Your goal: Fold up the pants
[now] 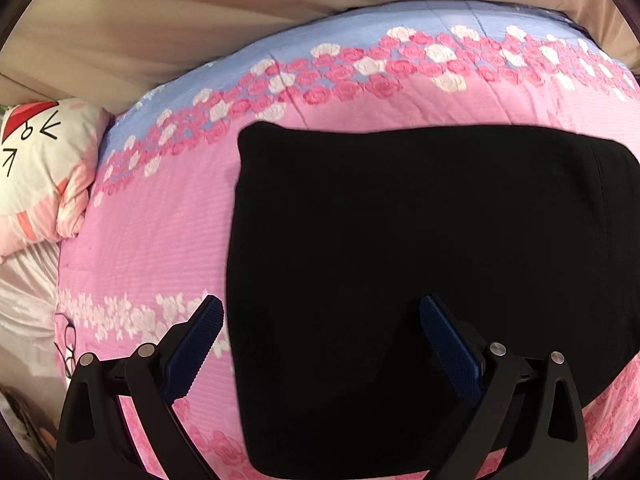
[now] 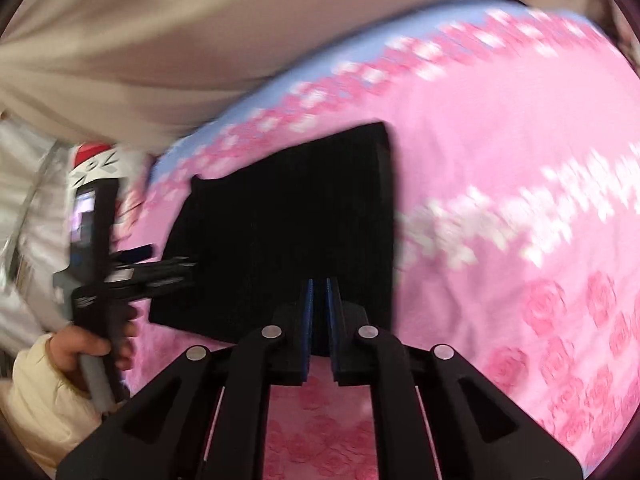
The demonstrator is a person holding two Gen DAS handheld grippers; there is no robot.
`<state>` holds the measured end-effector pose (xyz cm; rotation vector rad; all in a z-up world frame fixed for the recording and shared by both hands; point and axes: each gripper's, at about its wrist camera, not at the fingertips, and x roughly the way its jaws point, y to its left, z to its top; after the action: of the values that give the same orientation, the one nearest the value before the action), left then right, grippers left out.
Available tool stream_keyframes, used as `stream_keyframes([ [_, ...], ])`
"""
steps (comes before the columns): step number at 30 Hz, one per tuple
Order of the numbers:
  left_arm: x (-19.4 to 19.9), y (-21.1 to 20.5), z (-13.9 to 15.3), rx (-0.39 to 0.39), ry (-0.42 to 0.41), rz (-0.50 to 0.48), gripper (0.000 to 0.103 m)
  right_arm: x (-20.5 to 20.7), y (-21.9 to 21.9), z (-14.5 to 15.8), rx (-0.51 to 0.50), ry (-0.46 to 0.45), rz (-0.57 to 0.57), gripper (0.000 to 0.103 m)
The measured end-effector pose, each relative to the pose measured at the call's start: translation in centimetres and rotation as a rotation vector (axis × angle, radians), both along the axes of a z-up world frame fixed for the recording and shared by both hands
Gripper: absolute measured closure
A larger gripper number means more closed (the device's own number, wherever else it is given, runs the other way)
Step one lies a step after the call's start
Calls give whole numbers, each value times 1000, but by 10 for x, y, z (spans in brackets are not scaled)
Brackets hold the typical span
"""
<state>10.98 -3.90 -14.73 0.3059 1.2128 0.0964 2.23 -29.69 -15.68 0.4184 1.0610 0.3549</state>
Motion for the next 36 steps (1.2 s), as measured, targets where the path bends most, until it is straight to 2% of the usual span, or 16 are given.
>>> stream_keyframes([
  [2,-1,0,-2,3,3,1,5,5,-4,-29,3,75,-1,101],
  [4,-2,0,-3,-3,10,3,5,2,-19,-27,102,95,-63,102],
  [6,-2,1,-3,2,9,5,5,1,-23,-2,114,51,-91,94],
  [9,-3,3,-4,-2,6,6,5,16,-7,34,89,-54,-25,94],
  [12,-5,9,-3,-33,8,30,5,50,5,39,82,-90,-7,94],
  [16,-19,25,3,-19,-9,46,5,93,17,10,47,-46,13,95],
  [18,-24,34,1,-21,0,50,5,109,19,-18,-8,-1,21,102],
  [19,-26,40,-3,-34,6,51,5,112,16,-21,31,8,13,103],
  [21,-26,46,-11,-73,17,59,5,111,12,-10,72,26,-21,101],
  [24,-25,54,-15,-118,19,82,5,98,15,26,107,-70,-36,95],
  [26,-24,56,-17,-137,20,86,5,105,26,33,119,-68,-3,95],
  [28,-24,56,-17,-143,16,81,5,122,43,21,67,-39,57,95],
  [29,-25,56,-16,-143,14,77,5,135,47,-1,-9,20,60,98],
  [31,-25,55,-16,-143,14,71,5,145,38,-23,34,93,29,102],
  [34,-29,58,-8,-163,9,74,5,139,49,12,18,30,30,94],
  [36,-40,67,4,-157,-33,84,5,137,82,42,-4,-42,168,93],
])
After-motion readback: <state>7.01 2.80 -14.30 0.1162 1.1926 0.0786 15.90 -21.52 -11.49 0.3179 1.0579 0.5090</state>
